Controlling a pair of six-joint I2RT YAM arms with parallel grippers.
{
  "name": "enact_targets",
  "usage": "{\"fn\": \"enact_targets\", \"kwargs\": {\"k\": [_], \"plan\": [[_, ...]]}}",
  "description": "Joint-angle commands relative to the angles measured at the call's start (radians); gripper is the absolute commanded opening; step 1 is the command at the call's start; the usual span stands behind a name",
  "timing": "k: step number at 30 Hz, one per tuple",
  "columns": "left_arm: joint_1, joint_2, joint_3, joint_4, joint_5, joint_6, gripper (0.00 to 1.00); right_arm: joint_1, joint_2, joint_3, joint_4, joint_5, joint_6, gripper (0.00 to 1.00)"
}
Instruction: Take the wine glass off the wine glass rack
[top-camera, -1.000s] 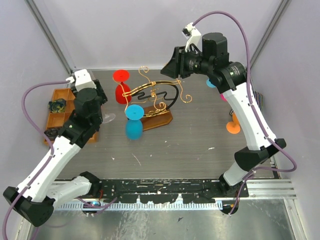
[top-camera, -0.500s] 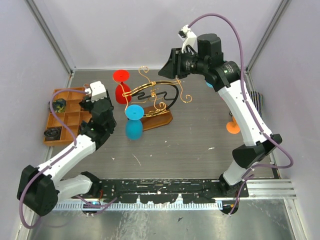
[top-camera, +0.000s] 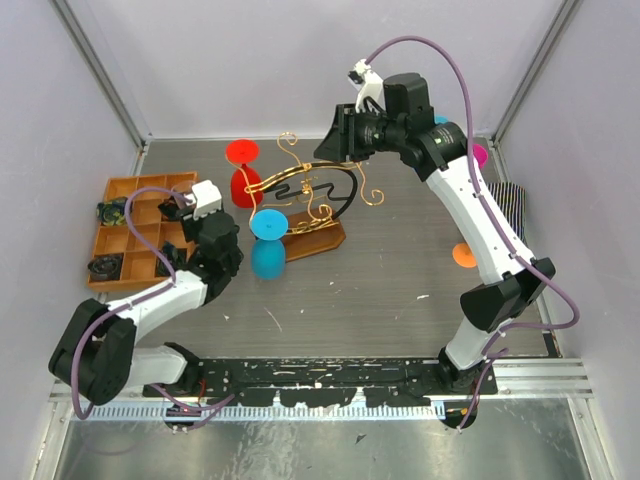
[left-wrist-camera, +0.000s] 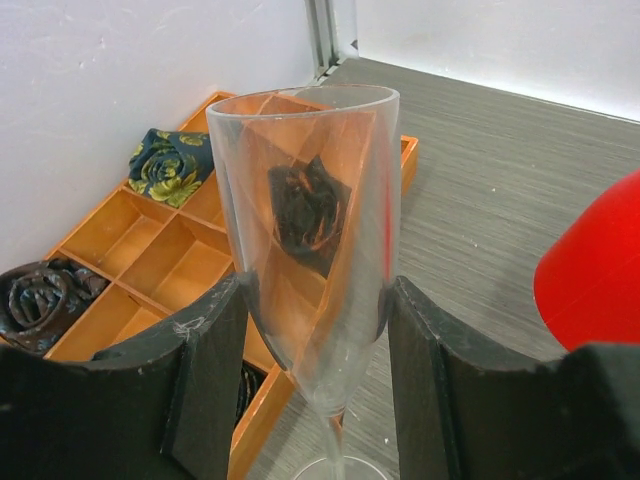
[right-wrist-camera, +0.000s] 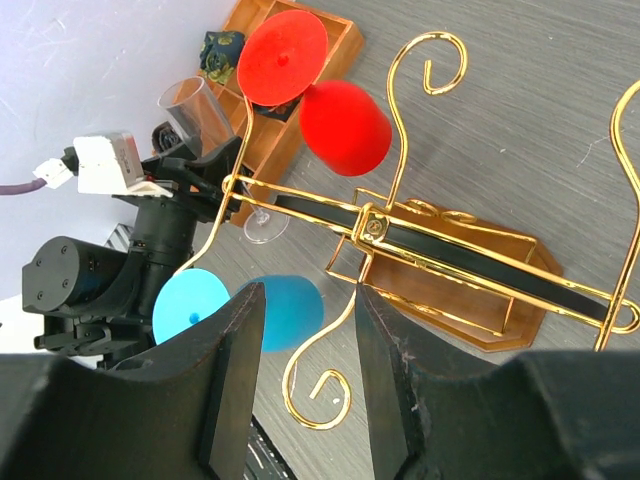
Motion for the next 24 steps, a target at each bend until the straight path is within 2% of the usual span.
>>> {"fn": "enact_targets", "kwargs": {"k": [1,5,8,15,19,24], "plan": [[0.0,0.021,-0.009,0.109,-0.06,-0.058,0.24,0.004,-0.044,-0.005,0.051,-0.008,-0.015,0.47],[0.0,0.075,-0.017,0.151,-0.089,-0.028,0.25,0.003,-0.043,0.001,0.052,-0.01,-0.013,0.46],[-0.001,0.12,-0.016,0.183,-0.156,-0.018,0.33,0.003,-0.041,0.001,0.052,-0.008,-0.013,0.47],[-0.009,0.192,-0.045,0.323,-0.18,0.031,0.42,-0.001,-0.035,-0.003,0.053,-0.014,-0.016,0.46],[-0.009,0.219,-0.056,0.452,-0.164,0.11,0.45,-0.004,-0.03,-0.002,0.054,-0.018,-0.016,0.46],[-0.017,0.308,-0.064,0.721,-0.154,0.27,0.46,-0.004,-0.022,0.002,0.057,-0.024,-0.016,0.46]]}}
